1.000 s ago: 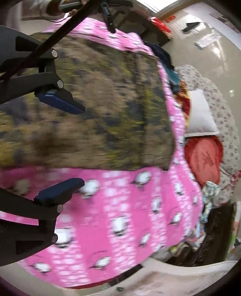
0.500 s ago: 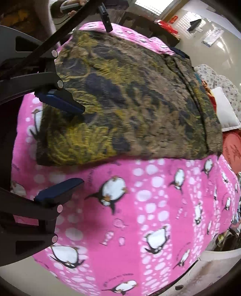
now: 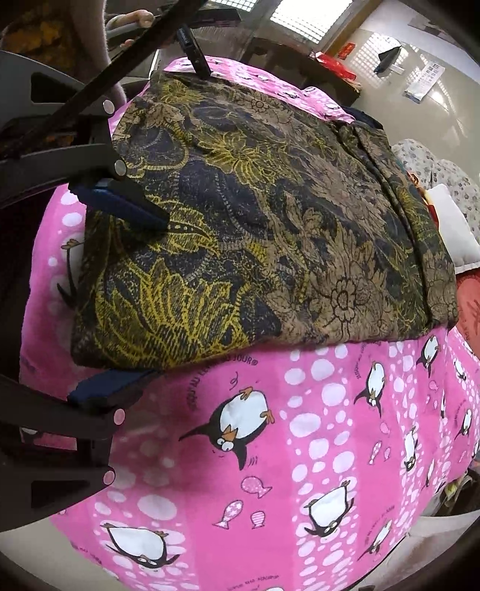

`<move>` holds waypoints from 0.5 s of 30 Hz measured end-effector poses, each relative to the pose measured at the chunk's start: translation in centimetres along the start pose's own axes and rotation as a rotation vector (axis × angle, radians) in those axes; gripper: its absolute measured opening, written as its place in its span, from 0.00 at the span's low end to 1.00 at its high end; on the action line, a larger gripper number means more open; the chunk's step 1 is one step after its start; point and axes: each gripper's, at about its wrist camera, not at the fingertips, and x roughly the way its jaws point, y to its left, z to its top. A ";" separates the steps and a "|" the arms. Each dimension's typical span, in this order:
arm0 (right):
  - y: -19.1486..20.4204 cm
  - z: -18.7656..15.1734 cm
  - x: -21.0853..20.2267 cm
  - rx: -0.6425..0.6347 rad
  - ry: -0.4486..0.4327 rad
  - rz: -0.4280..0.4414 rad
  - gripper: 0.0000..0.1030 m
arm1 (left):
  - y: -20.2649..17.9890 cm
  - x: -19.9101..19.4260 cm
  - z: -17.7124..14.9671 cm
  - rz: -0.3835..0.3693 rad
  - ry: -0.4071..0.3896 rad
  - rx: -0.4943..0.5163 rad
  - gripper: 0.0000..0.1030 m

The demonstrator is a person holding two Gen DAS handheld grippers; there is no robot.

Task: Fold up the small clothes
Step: 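Release the shirt and flatten the folded strip with both grippers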

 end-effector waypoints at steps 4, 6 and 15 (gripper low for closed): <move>0.1 0.1 0.1 -0.003 0.003 0.000 0.74 | -0.4 0.2 -0.4 0.000 0.010 0.007 0.88; 0.0 0.1 0.1 0.001 0.004 0.003 0.75 | -0.6 0.4 -0.7 -0.004 0.017 0.008 0.89; -0.1 0.3 0.5 0.004 0.006 0.017 0.76 | -1.2 0.9 -1.7 -0.004 0.043 0.025 0.93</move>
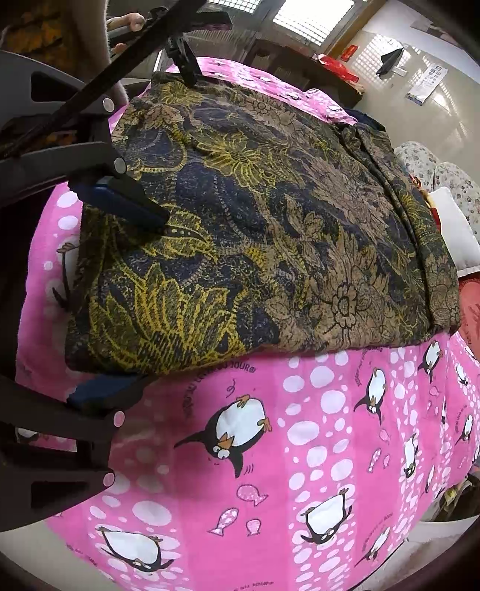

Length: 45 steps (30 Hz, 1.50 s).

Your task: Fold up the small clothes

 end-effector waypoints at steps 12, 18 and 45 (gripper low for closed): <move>0.1 -0.7 0.1 -0.007 -0.013 0.066 0.64 | -1.4 0.7 -0.8 -0.110 0.050 0.045 0.97; 2.6 0.4 -2.0 -0.138 -0.056 0.087 0.12 | -1.7 -0.3 -0.1 -0.188 0.084 0.084 0.07; 3.1 31.5 -2.8 0.014 -0.455 0.200 0.09 | 4.3 -1.4 33.1 -0.260 -0.200 -0.113 0.06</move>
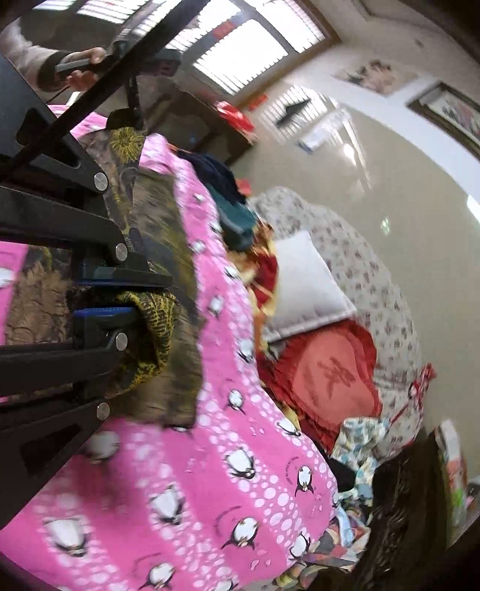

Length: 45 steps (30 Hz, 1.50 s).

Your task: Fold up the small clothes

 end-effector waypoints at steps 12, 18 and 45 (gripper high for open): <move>-4.3 -0.1 3.6 0.128 -0.004 -0.115 0.71 | 4.4 2.5 5.0 0.129 -0.068 -0.116 0.62; 1.3 -2.5 3.0 -0.068 0.105 -0.024 0.73 | 3.5 0.9 2.3 0.069 -0.028 -0.072 0.63; 2.3 1.1 10.2 -0.102 0.056 -0.174 0.73 | -1.0 9.2 6.3 0.171 0.016 0.001 0.67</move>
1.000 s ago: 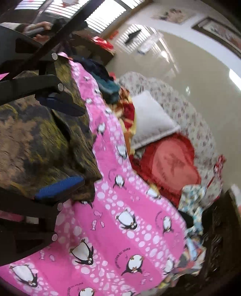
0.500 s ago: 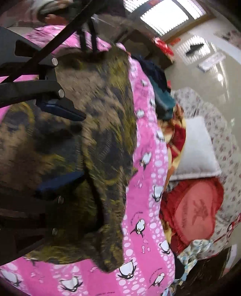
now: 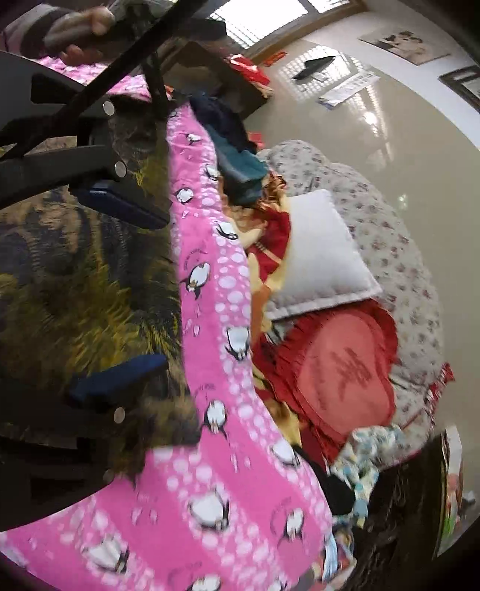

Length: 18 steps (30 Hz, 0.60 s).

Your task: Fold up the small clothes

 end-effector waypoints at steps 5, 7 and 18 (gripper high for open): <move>-0.8 -1.5 -1.4 -0.112 0.048 -0.111 0.73 | 0.4 -2.0 -3.7 -0.001 -0.019 0.048 0.68; -2.0 -2.0 0.0 -0.105 0.101 -0.195 0.73 | 0.4 -2.7 -5.2 -0.024 -0.010 0.063 0.69; -9.2 -2.1 2.2 0.065 0.128 -0.356 0.71 | 4.8 -5.8 -11.5 -0.070 0.029 -0.025 0.74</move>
